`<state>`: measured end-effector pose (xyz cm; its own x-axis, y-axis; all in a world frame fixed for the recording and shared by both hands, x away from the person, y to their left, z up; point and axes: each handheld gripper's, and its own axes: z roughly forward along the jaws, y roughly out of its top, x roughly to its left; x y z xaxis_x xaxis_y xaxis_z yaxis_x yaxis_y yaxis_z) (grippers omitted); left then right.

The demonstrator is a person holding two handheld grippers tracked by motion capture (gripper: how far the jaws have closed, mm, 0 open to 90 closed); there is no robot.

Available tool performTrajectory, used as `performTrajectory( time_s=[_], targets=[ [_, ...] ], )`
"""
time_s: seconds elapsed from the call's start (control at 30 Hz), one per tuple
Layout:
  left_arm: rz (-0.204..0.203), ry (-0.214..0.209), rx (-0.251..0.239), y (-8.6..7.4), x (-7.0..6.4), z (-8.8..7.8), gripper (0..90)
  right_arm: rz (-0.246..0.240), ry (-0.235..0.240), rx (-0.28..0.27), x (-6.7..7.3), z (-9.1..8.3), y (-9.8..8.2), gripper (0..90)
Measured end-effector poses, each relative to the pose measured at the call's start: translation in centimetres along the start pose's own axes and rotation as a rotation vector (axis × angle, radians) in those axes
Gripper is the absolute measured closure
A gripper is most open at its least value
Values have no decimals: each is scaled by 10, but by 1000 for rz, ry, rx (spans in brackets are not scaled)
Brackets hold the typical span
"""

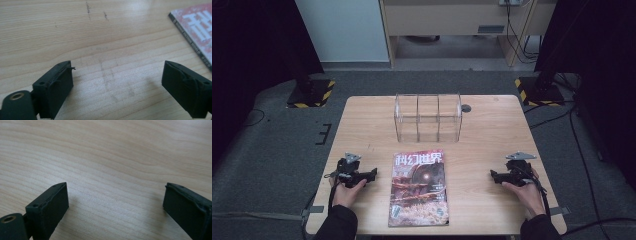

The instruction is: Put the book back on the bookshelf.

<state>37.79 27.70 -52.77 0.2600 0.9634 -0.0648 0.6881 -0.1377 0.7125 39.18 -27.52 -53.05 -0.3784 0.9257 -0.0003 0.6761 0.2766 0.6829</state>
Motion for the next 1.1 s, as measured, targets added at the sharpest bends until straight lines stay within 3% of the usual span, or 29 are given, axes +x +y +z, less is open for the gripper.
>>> performTrajectory(
  time_s=[0.1, 0.23, 0.37, 0.53, 0.77, 1.1],
  targets=[
    [8, 15, -26, 2, -1, -6, 111, 23, 2, -33, 1, -7, 4, 87],
    [10, 3, -54, 5, -4, -11, 143, 32, 32, -55, 8, -14, 8, 97],
    [12, -1, -47, 6, -12, -15, 168, 42, 73, -72, 17, -19, 12, 100],
    [-4, -19, -81, 9, -18, -19, 174, 10, 79, -95, 30, -25, 18, 106],
    [-10, -56, -115, 8, -26, -25, 177, 14, 90, -128, 40, -34, 22, 109],
    [29, -81, -125, 8, -38, -23, 163, -2, 129, -163, 60, -38, 32, 107]
  ],
)
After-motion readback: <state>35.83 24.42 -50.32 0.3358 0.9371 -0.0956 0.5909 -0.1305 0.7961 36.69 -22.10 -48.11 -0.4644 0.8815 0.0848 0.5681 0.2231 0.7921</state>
